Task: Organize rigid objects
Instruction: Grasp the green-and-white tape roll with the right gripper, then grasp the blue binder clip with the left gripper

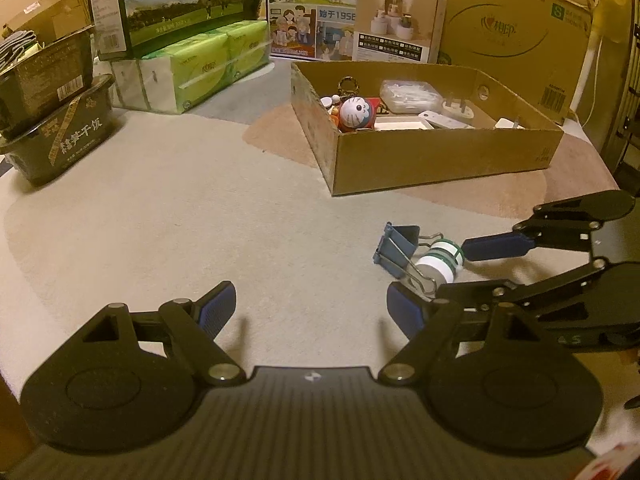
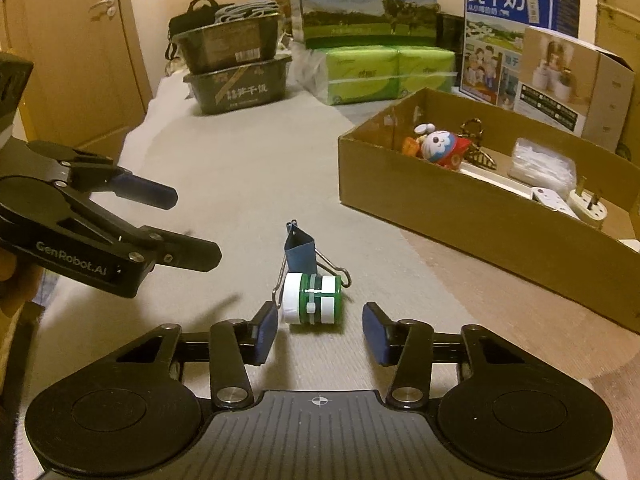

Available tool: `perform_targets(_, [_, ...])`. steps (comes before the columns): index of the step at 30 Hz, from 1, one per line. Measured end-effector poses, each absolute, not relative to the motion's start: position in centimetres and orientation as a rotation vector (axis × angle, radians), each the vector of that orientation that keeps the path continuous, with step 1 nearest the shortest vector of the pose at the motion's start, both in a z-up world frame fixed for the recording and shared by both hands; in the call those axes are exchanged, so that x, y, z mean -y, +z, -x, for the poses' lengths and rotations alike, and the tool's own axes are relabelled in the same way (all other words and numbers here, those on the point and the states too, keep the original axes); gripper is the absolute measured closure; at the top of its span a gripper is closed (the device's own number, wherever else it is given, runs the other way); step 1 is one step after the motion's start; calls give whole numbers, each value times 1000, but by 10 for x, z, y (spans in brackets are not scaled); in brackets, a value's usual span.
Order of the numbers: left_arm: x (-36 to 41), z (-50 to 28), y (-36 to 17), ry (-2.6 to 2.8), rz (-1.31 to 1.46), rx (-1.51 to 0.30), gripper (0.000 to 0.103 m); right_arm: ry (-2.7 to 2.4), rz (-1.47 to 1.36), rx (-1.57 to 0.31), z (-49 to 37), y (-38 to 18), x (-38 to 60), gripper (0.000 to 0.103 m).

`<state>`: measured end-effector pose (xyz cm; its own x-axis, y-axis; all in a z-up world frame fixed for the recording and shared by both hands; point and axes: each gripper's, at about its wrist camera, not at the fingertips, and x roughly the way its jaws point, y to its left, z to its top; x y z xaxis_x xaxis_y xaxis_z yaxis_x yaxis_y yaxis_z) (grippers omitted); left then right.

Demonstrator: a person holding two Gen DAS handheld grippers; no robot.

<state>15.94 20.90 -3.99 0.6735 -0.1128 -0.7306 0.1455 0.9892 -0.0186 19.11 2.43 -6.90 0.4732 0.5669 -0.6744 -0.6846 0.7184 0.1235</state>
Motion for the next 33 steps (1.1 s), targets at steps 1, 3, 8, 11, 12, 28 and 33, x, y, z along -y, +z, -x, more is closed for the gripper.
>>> perform_targets(1, [-209, -160, -40, -146, -39, -819, 22, 769, 175, -758, -192, -70, -26, 59])
perform_targets(3, [-208, -159, -41, -147, -35, -819, 22, 772, 173, -762, -193, -72, -27, 64])
perform_targets(8, [-203, -155, -41, -154, -23, -821, 22, 781, 181, -765, -191, -70, -24, 71])
perform_targets(11, [-193, -153, -40, -169, -6, -814, 22, 770, 193, -761, -186, -67, -15, 71])
perform_targets(12, [-189, -153, -40, -172, 2, -811, 22, 764, 194, -759, -184, -65, -10, 71])
perform_targets(28, [-146, -193, -47, -226, -157, -806, 41, 588, 138, -790, -184, -67, 68, 71])
perform_targets(33, [-139, -203, -51, -268, -228, -833, 53, 591, 127, -794, -185, -69, 69, 71])
